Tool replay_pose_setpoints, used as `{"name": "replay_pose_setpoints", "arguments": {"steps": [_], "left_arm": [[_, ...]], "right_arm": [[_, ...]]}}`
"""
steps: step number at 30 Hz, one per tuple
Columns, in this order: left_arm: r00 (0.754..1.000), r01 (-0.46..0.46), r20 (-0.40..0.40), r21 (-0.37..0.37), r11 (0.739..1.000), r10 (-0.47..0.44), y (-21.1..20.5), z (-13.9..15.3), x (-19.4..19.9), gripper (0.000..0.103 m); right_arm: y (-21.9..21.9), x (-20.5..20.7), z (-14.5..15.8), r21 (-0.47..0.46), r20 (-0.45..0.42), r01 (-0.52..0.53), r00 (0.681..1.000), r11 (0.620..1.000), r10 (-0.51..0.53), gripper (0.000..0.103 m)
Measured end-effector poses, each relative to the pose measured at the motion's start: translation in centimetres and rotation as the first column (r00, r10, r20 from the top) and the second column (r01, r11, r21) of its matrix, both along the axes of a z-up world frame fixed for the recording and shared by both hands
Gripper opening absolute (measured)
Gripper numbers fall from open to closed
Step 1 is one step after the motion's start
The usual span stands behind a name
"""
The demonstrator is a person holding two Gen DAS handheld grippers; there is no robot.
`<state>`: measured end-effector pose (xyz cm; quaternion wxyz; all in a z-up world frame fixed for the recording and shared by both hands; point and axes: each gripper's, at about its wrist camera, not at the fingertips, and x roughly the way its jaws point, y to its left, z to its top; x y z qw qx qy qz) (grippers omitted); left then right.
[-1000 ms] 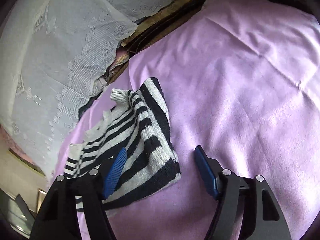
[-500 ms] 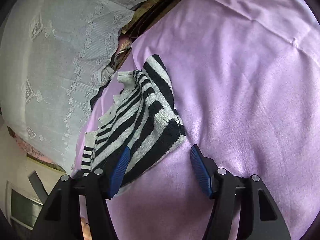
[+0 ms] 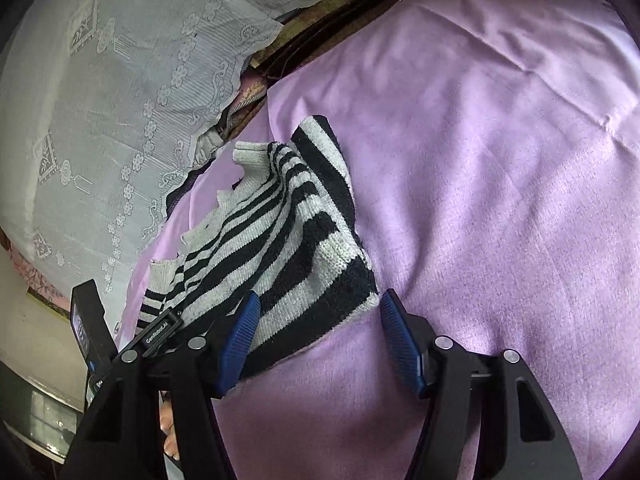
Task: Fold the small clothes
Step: 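Move the right tool to the sweater's side edge and grasp it, then lift the side edge with the right tool and fold it inward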
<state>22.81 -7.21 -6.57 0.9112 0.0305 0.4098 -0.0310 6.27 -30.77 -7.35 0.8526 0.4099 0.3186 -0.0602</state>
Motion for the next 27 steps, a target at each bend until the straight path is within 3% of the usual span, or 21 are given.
{"name": "replay_pose_setpoints", "arguments": {"steps": [7,11,14,16,24,27], "left_arm": [[0.998,-0.002,0.062,-0.12,0.993,0.01,2.4,1.6,-2.0,0.099],[1.0,0.008,0.017,-0.089,0.996,-0.007,1.9,0.7,-1.8,0.099],[1.0,0.008,0.018,-0.049,0.999,-0.007,1.4,0.4,-1.9,0.099],[1.0,0.007,0.014,-0.054,0.999,-0.006,1.5,0.3,-1.8,0.099],[1.0,0.0,0.018,-0.039,0.999,0.001,1.3,0.2,-1.8,0.099],[1.0,-0.001,0.018,-0.039,0.999,0.001,1.4,0.2,-1.8,0.099]], "right_arm": [[-1.1,-0.3,-0.5,0.104,0.07,0.013,0.997,0.995,-0.02,0.055],[-1.5,-0.4,-0.8,0.158,0.082,-0.003,0.997,0.987,-0.01,0.051],[-1.3,-1.0,-1.2,0.206,0.043,-0.021,0.999,0.978,0.012,0.042],[-1.2,-1.5,-1.4,0.246,0.017,-0.002,1.0,0.969,-0.002,0.041],[-1.1,1.8,-1.8,0.205,-0.008,0.125,0.992,0.971,-0.126,0.041],[-0.4,3.7,-1.5,0.119,0.009,0.155,0.988,0.981,-0.157,0.042]]}}
